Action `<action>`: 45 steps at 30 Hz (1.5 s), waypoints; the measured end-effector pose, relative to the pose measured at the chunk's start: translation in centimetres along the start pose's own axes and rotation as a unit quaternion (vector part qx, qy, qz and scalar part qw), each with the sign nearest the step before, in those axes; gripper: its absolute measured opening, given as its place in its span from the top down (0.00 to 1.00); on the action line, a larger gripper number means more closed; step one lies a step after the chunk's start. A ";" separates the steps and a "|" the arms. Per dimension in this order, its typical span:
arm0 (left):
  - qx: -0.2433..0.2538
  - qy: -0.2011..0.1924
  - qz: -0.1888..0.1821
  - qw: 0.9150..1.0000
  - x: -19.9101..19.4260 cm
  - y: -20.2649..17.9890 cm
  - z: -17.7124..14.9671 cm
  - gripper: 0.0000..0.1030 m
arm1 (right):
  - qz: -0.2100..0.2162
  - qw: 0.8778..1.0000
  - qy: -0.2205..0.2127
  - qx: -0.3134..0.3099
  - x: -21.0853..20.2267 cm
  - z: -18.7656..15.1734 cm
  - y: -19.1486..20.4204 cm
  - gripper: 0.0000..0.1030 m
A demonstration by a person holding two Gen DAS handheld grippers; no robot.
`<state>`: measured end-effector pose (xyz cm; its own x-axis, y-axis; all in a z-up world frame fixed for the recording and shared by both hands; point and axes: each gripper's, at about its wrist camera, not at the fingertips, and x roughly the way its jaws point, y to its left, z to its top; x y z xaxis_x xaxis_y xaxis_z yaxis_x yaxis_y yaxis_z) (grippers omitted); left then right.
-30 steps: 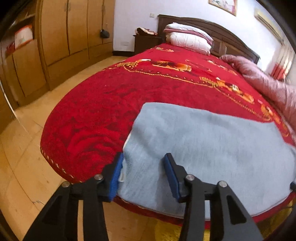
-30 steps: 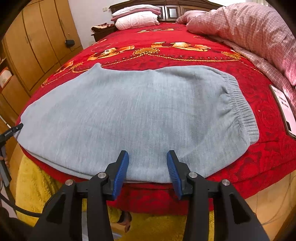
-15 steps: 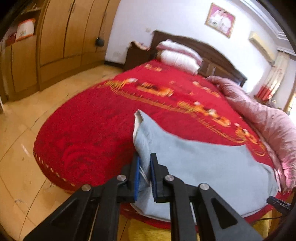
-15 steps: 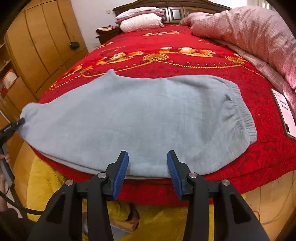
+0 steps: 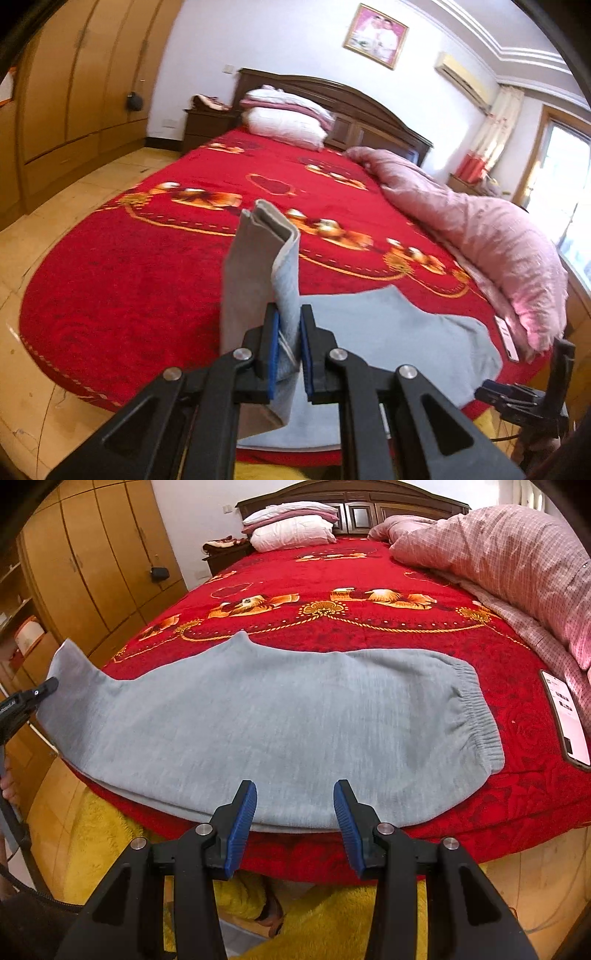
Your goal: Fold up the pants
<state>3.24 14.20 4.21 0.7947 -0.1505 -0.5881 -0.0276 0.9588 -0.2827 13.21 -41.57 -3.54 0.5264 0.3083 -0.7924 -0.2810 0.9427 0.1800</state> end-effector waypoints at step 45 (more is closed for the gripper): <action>0.013 0.107 0.054 0.993 4.6 -0.2 -4.5 0.33 | 0.132 0.988 0.073 -0.021 5.5 4.7 8.9 0.56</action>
<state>4.12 12.22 -1.86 0.6401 -0.0912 -0.7629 -0.0878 0.9777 -0.1905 17.35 -30.87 -3.51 0.3094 0.5189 -0.7968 -0.4287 0.8241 0.3702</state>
